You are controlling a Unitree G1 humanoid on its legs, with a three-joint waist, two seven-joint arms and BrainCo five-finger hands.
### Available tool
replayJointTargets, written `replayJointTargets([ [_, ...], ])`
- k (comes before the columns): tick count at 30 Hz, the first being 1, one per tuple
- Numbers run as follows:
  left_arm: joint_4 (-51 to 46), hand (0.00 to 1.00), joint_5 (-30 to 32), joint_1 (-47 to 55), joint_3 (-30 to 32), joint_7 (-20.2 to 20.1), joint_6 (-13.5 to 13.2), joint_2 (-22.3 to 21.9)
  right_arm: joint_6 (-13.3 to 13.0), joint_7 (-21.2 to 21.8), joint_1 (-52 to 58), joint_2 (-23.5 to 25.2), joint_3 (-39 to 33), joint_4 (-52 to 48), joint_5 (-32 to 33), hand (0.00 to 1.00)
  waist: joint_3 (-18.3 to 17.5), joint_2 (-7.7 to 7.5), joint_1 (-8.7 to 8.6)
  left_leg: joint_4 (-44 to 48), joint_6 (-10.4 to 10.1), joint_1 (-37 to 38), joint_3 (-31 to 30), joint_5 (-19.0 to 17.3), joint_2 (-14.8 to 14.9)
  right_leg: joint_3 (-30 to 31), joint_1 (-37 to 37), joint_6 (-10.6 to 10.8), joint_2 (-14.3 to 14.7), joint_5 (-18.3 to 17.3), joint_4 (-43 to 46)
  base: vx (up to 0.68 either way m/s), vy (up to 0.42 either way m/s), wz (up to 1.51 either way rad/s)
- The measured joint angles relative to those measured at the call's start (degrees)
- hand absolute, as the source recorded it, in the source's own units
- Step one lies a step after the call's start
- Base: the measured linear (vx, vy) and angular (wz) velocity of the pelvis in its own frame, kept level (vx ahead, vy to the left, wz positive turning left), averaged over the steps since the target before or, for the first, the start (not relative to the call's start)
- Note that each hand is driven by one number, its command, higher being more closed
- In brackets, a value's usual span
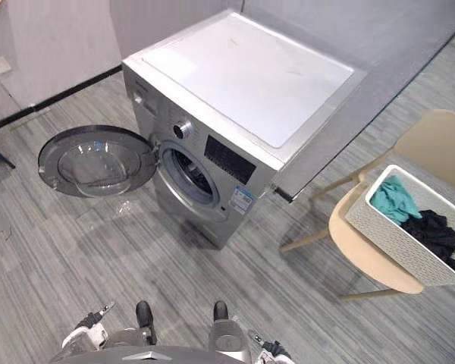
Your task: Pick up the laundry basket with both hands and put the clothes into the washing machine.
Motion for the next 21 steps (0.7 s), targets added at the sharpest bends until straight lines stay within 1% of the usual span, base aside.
replayJointTargets([
  [2, 1.1, 0.0, 3.6, 0.1, 1.5, -0.1, 0.1, 0.0, -0.3, 0.0, 0.0, 0.8, 0.2, -2.1, 1.3, 0.0, -0.3, -0.27, -0.06, 0.0, -0.3, 1.9, 4.7, -0.9, 0.4, 3.8, -0.8, -0.4, 0.7, 0.6, 0.1, -0.01, 0.015, -1.24],
  [3, 1.1, 0.0, 6.0, 0.6, 1.7, -0.1, 0.4, -0.1, -0.7, 0.0, 0.0, 1.6, 0.1, -3.7, 1.6, 0.0, -0.8, -0.31, -0.14, 0.0, -0.6, 2.8, 8.6, -1.2, 1.1, 5.4, -2.1, -0.9, 1.2, 0.9, 0.4, -0.01, 0.008, -1.47],
  [4, 0.7, 0.0, 8.2, 1.1, 1.8, -0.2, 0.7, -0.1, -1.1, 0.0, -0.1, 2.0, 0.2, -3.9, 2.3, 0.0, -1.8, -0.21, -0.42, 0.0, -0.4, 3.1, 11.4, -0.8, 2.0, 4.2, -3.7, -2.5, 1.1, 0.5, 0.6, 0.01, -0.018, -1.69],
  [5, 0.8, 0.0, 9.7, 1.5, 2.3, -0.2, 1.1, -0.4, -1.2, 0.1, -0.2, 2.2, 0.1, -4.0, 3.0, 0.0, -2.6, 1.08, -0.57, 0.1, -0.6, 3.2, 14.4, -0.5, 4.2, 0.2, -5.4, -4.7, 0.8, -0.9, 2.4, 0.06, -0.064, -1.66],
  [6, 0.9, 0.0, 11.8, 1.5, 3.4, -0.2, 1.4, -0.7, -1.7, 0.0, -0.1, 1.9, -0.2, -4.0, 3.3, 0.0, -3.5, 1.43, -0.62, 0.4, -1.5, 4.4, 17.5, 0.1, 7.1, -7.1, -6.9, -4.9, 0.2, -1.0, 6.5, 0.1, -0.113, -1.68],
  [7, 0.8, 0.0, 13.4, 1.4, 3.4, -0.2, 1.5, -0.4, -1.9, 0.0, 0.2, 1.9, -0.8, -3.3, 3.3, 0.0, -3.4, 1.85, -0.6, 0.5, -2.5, 6.0, 20.0, 0.7, 9.2, -12.5, -6.9, -5.0, -2.0, -1.1, 10.0, 0.1, -0.132, -1.3],
  [8, 0.8, 0.0, 13.7, 1.5, 3.4, -0.2, 1.5, -0.3, -2.0, -0.1, 0.7, 1.9, -1.2, -2.9, 3.3, 0.0, -3.8, 1.23, -0.57, 0.5, -2.9, 6.9, 21.1, 1.0, 9.9, -14.4, -6.5, -4.9, -4.0, -1.1, 11.0, 0.09, -0.271, -0.93],
  [9, 0.8, 0.0, 14.0, 1.1, 2.8, -0.4, 1.5, 0.2, -2.2, -0.1, 1.2, 1.9, -2.9, -0.3, 3.2, 0.0, -4.6, -0.17, -0.61, 0.5, -4.0, 8.2, 21.9, 1.7, 10.4, -17.3, -4.9, -4.8, -8.1, -0.9, 11.8, 0.08, -0.298, -0.51],
  [10, 0.7, 0.0, 13.9, 1.0, 2.1, -0.8, 1.4, 0.7, -2.1, -0.1, 1.2, 1.8, -4.0, 1.5, 2.9, 0.0, -5.1, -0.91, -0.64, 0.5, -4.8, 8.6, 22.3, 2.1, 10.5, -18.8, -4.3, -5.0, -10.1, -0.3, 11.9, 0.08, -0.539, -0.62],
  [11, 0.6, 0.0, 13.3, -0.1, 1.2, -1.2, 1.2, 1.8, -1.2, -0.2, 0.5, 1.0, -7.3, 5.8, 2.3, 0.0, -5.7, -1.77, -0.65, 1.0, -7.5, 8.8, 22.8, 3.1, 11.9, -20.7, -3.6, 4.6, -11.4, -1.2, 11.3, 0.05, -0.447, -0.44],
  [12, 1.0, 0.0, 12.9, -1.0, 1.1, -1.3, 1.2, 1.1, -0.9, -0.2, -0.1, 0.3, -8.2, 6.5, 2.3, 0.0, -5.2, -0.22, -0.85, 1.6, -7.4, 8.5, 22.3, 3.0, 13.6, -21.0, -3.7, 4.3, -9.7, -1.5, 11.2, 0.04, -0.431, -0.41],
  [13, 1.0, 0.0, 12.2, -1.8, 1.1, -1.4, 1.3, -0.2, -0.9, -0.3, -0.3, -1.0, -9.7, 7.5, 1.6, 0.0, -4.5, 1.24, -1.09, 2.7, -7.7, 7.5, 20.1, 2.6, 14.6, -21.0, -3.7, 3.7, -8.0, -1.5, 10.4, 0.06, -0.268, -0.19],
  [14, 1.0, 0.0, 11.1, -2.4, 1.2, -1.4, 1.3, -1.5, -0.4, -0.8, -0.1, -2.9, -12.7, 8.3, 0.8, 0.0, -4.5, 3.44, -1.19, 3.4, -6.8, 7.2, 19.4, 3.0, 15.2, -21.2, -3.9, 2.8, -6.2, -2.0, 11.1, 0.06, -0.222, -0.14],
  [15, 1.0, 0.0, 10.9, -2.6, 1.3, -1.4, 1.2, -1.8, -0.2, -1.2, -0.1, -3.2, -14.3, 8.6, 0.6, 0.0, -4.3, 4.07, -1.31, 4.0, -6.2, 7.3, 19.4, 3.4, 15.9, -21.1, -4.0, 2.4, -5.8, -2.9, 12.2, 0.06, -0.205, -0.13],
  [16, 1.0, 0.0, 10.6, -2.6, 1.8, -1.3, 1.2, -1.6, -0.1, -1.4, 0.0, -4.2, -16.4, 9.9, 0.7, 0.0, -4.1, 4.34, -1.87, 7.0, -5.9, 7.6, 19.4, 3.8, 17.9, -20.9, -4.3, 1.7, -5.3, -5.6, 14.5, -0.02, -0.237, -0.11],
  [17, 0.9, 0.0, 10.4, -2.3, 3.3, -1.3, 1.0, -1.4, 0.1, -1.4, 0.2, -4.0, -16.8, 10.6, 0.7, 0.0, -4.1, 4.38, -2.45, 12.2, -6.1, 7.0, 19.6, 3.6, 21.4, -20.9, -4.0, 0.7, -3.8, -8.0, 16.1, -0.03, -0.196, -0.25],
  [18, 0.9, 0.0, 10.1, -1.9, 4.1, -1.3, 1.0, -1.1, 0.1, -1.4, 0.3, -3.5, -16.8, 10.8, 0.8, 0.0, -4.0, 4.54, -2.37, 15.5, -5.7, 6.7, 19.9, 3.5, 23.6, -20.5, -3.8, 0.0, -2.7, -8.7, 16.6, -0.04, -0.333, -0.56],
  [19, 0.9, 0.0, 10.0, -0.6, 4.4, -1.1, 1.1, -0.3, 0.1, -1.4, 0.4, -2.8, -16.8, 11.0, 0.9, 0.0, -3.9, 4.64, -2.15, 22.7, 0.6, 5.7, 19.7, 3.9, 27.9, -19.0, -3.5, -1.5, -0.1, -9.6, 17.3, 0.0, -0.253, -0.71],
  [20, 0.7, 0.0, 9.7, -0.1, 5.1, -1.0, 1.1, -0.3, 0.1, -1.4, 0.6, -2.4, -16.7, 10.9, 1.1, 0.0, -3.6, 4.29, -1.95, 26.5, 5.1, 4.8, 18.5, 4.7, 29.4, -17.9, -3.3, -2.2, 0.8, -10.0, 17.6, 0.0, -0.387, -0.94],
  [21, -0.2, 0.0, 8.9, 0.7, 6.0, -0.7, -0.2, -0.4, 0.1, -1.5, 0.8, -2.1, -15.7, 10.3, 1.4, 0.0, -2.5, 2.96, -1.26, 34.5, 7.8, 0.9, 10.9, 6.0, 30.8, -15.4, -2.4, -3.5, 2.2, -10.5, 17.6, 0.02, -0.219, -0.95],
])
